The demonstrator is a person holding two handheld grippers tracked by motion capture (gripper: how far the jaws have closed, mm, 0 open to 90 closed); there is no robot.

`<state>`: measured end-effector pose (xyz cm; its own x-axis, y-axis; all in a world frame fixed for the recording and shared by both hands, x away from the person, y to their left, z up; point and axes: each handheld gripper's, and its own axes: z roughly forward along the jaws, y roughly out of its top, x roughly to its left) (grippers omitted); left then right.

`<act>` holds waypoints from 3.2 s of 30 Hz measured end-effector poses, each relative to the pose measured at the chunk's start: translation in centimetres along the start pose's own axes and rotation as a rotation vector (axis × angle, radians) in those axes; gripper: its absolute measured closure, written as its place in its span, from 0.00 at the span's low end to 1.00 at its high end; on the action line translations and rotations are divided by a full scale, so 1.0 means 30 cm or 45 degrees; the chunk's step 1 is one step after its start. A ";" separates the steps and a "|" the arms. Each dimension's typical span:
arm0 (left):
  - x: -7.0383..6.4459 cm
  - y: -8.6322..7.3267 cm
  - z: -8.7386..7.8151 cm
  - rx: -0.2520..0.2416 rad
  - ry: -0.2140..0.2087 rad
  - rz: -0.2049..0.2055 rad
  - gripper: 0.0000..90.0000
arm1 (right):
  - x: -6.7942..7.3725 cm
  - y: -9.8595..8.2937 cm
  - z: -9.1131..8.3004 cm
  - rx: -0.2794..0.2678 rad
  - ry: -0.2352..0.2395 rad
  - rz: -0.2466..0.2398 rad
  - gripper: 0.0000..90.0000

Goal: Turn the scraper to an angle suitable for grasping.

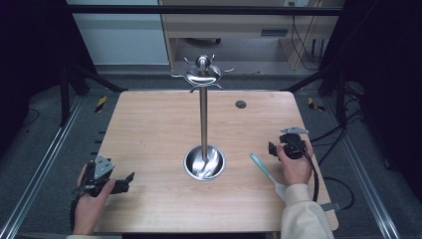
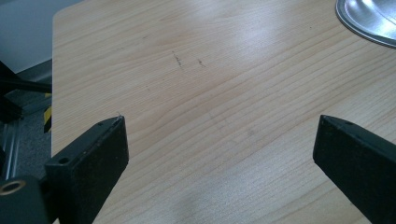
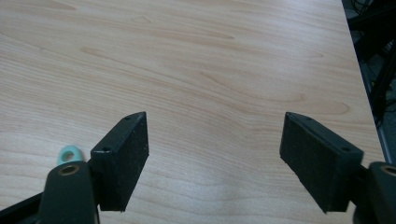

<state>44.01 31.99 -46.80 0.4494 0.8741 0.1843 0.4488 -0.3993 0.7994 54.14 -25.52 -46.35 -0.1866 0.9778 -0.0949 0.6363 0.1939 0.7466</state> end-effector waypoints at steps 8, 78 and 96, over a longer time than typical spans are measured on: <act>-0.002 0.000 0.000 -0.002 -0.004 -0.001 0.04 | 0.011 -0.001 0.002 0.051 0.021 -0.014 0.38; -0.012 -0.004 0.002 0.006 0.005 0.008 0.04 | 0.312 -0.007 -0.085 0.271 0.549 -0.565 1.00; -0.017 -0.006 -0.005 0.014 0.013 0.020 0.04 | 0.320 0.057 -0.106 0.459 0.552 -0.754 0.95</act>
<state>43.57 31.64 -46.96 0.4487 0.8703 0.2030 0.4503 -0.4164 0.7898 51.06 -16.07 -43.89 -0.7932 0.6024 -0.0889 0.5296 0.7545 0.3877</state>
